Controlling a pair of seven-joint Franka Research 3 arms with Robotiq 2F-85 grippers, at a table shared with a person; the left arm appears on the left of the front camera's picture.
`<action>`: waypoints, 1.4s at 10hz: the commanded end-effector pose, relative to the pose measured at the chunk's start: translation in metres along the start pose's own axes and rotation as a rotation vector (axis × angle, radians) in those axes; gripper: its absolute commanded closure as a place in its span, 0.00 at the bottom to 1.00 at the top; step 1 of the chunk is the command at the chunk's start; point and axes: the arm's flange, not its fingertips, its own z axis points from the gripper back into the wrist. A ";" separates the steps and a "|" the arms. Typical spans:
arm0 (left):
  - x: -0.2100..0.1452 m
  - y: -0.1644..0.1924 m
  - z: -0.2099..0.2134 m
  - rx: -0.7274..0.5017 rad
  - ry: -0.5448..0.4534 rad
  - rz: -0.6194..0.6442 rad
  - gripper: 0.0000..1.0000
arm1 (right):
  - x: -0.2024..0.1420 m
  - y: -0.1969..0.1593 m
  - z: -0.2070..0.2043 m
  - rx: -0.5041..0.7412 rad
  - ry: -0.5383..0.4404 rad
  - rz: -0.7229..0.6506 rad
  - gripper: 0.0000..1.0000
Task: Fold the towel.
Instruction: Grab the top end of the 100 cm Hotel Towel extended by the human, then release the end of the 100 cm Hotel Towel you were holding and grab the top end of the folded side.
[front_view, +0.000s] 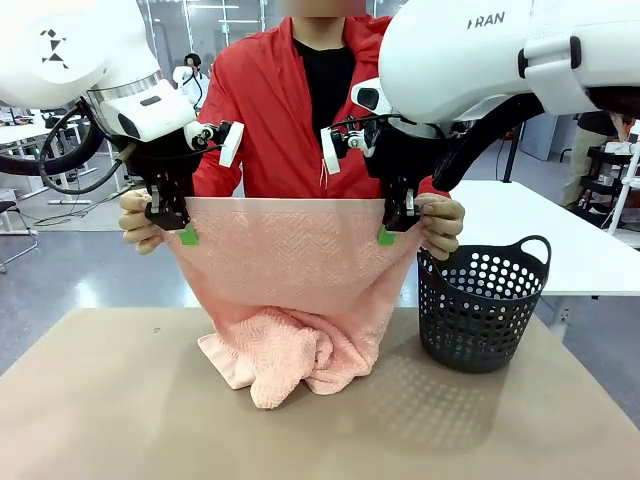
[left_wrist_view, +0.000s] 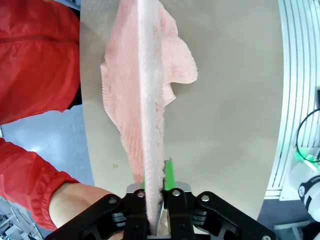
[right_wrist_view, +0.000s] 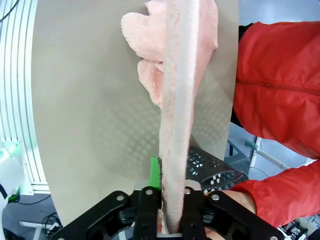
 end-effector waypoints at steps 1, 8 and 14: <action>-0.007 -0.004 0.000 0.016 0.026 -0.018 1.00 | -0.001 0.000 0.000 -0.021 -0.005 -0.027 1.00; -0.001 -0.001 0.001 0.002 0.001 0.000 1.00 | 0.000 -0.001 0.000 -0.004 -0.001 -0.002 1.00; -0.001 -0.001 0.001 0.002 0.001 0.000 1.00 | 0.000 -0.001 0.000 -0.004 -0.001 -0.002 1.00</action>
